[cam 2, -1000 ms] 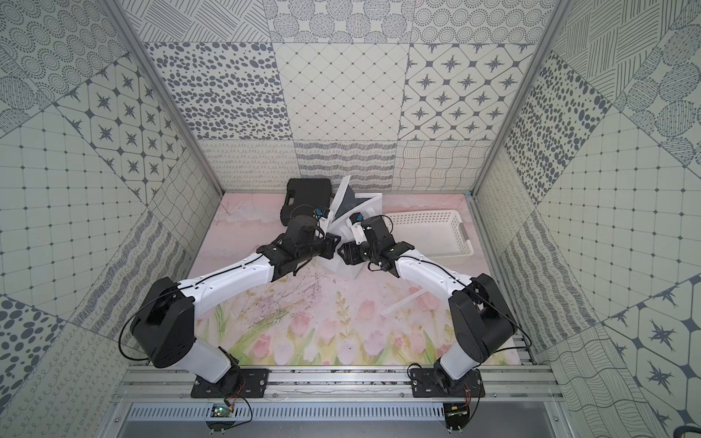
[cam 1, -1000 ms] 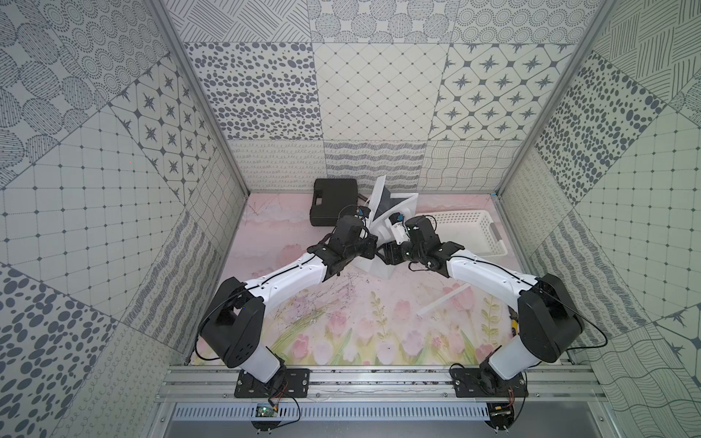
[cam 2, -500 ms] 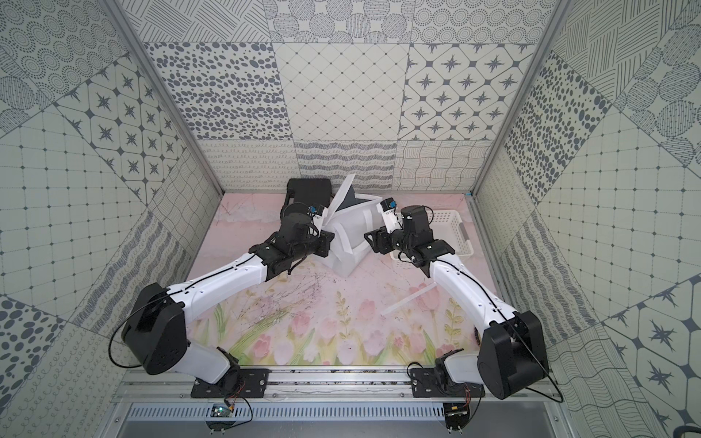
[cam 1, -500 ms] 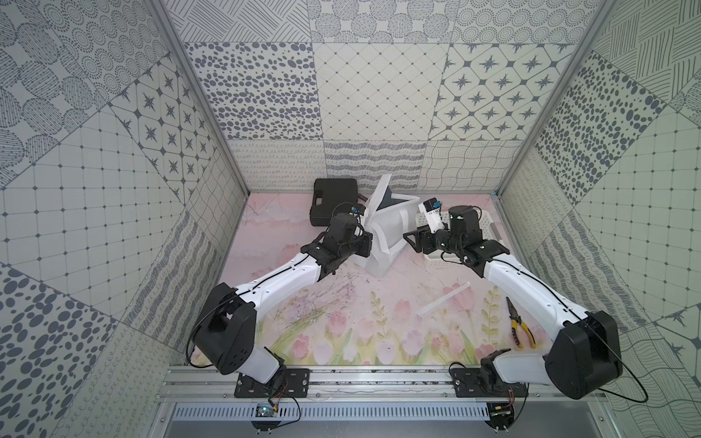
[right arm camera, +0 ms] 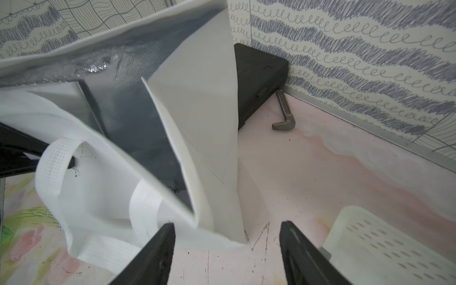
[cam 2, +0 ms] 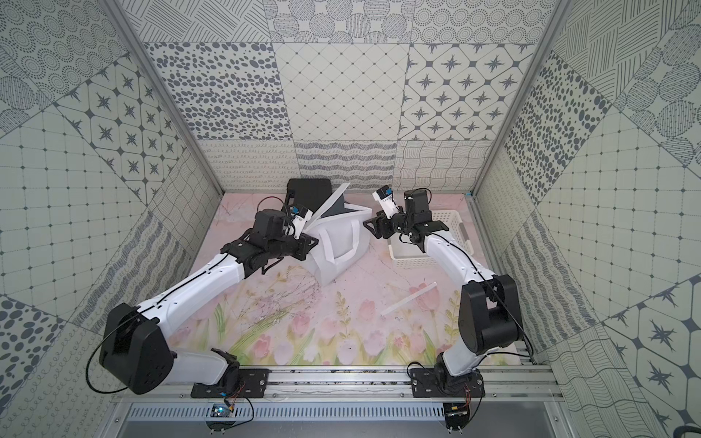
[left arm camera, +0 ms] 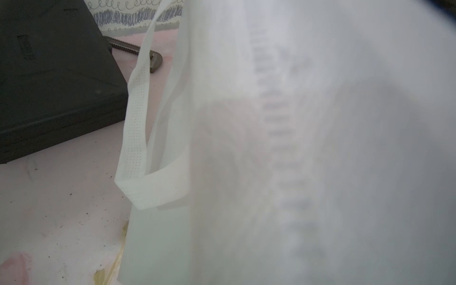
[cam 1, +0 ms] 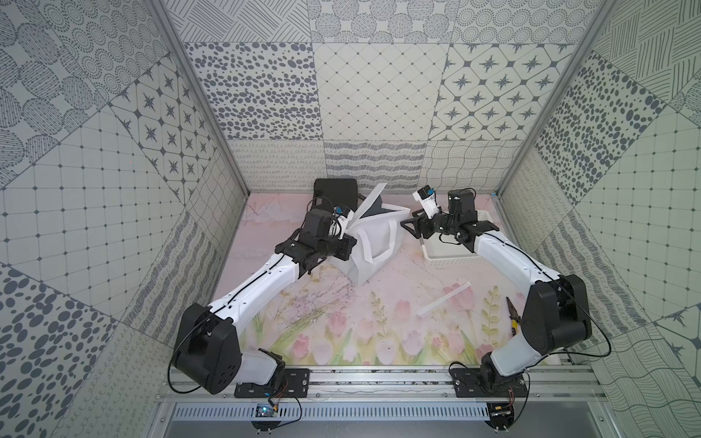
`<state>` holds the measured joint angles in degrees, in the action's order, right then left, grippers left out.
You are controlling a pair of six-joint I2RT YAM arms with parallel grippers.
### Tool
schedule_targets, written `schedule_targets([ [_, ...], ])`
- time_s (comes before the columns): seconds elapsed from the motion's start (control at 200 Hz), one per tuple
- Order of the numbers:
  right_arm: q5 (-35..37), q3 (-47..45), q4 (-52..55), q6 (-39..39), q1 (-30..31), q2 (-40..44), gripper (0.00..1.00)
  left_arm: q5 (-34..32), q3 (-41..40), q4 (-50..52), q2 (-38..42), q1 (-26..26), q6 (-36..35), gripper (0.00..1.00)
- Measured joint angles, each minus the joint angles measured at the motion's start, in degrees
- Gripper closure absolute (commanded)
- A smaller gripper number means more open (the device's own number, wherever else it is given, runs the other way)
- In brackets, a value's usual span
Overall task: Place the ice pack in the delivery bag
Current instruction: Seal the delivery bag at the center of the board.
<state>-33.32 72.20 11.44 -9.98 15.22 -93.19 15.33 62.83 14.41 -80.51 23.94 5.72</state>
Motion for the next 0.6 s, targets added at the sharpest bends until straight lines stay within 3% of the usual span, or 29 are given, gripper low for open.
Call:
schedule_targets([
  [0.2, -6.14, 1.07, -1.9, 0.98, 0.26, -1.77, 0.61, 4.42, 0.85, 2.54, 0.0, -1.18, -3.06, 1.0],
  [0.305, -7.34, -0.42, -2.03, 1.25, 0.72, -0.66, 0.83, 6.84, 1.84, 4.24, -0.15, -2.4, -4.59, 1.0],
  [0.525, -6.29, -7.15, 2.54, 3.26, 2.82, 7.5, 0.96, 13.33, 4.44, 8.15, -2.12, -5.09, -8.44, 1.0],
  [0.6, -5.22, -9.94, 4.02, 4.15, 3.78, 11.63, 0.96, 15.41, 5.05, 9.22, -2.84, -5.66, -9.77, 1.0],
])
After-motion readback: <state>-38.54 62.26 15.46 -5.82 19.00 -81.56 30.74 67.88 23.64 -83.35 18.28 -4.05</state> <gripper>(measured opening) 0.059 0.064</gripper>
